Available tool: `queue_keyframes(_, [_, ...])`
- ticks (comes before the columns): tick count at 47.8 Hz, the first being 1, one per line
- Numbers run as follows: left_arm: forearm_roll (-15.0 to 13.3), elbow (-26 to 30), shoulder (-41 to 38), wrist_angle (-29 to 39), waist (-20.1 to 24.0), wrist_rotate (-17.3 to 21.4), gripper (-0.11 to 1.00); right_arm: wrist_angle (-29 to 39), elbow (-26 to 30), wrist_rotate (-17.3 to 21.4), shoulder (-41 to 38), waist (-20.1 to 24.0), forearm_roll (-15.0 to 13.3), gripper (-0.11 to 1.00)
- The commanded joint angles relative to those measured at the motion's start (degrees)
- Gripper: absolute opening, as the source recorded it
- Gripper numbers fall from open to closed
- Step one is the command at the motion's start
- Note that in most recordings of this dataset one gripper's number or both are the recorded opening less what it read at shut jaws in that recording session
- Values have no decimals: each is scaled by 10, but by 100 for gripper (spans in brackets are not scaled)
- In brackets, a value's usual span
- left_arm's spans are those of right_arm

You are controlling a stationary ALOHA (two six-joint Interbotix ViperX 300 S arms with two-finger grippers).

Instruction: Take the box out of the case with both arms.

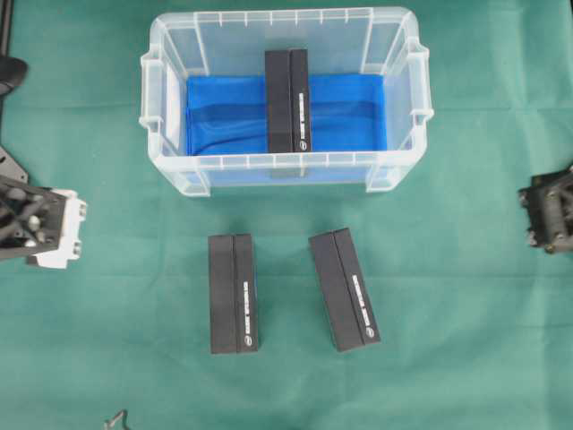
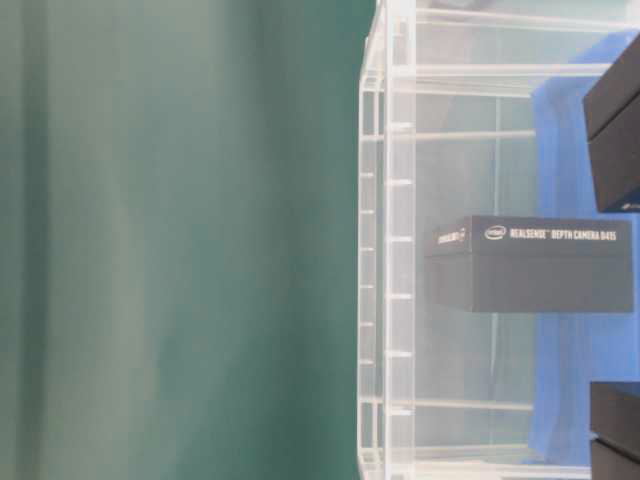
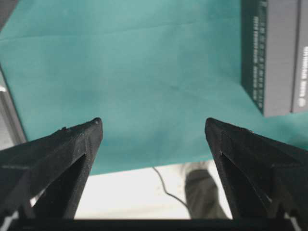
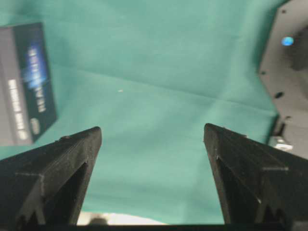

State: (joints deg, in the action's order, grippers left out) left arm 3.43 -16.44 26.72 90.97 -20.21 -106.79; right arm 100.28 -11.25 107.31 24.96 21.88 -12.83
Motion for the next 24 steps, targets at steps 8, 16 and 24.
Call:
queue_keyframes(8, [1, 1, 11, 0, -4, -4, 91, 3, -4, 0, 11, 4, 0, 84])
queue_keyframes(16, [1, 4, 6, 0, -4, -4, 91, -8, -4, 0, 7, 4, 0, 84])
queue_keyframes(24, [1, 4, 6, 0, -2, -4, 91, -7, -4, 0, 7, 4, -3, 84])
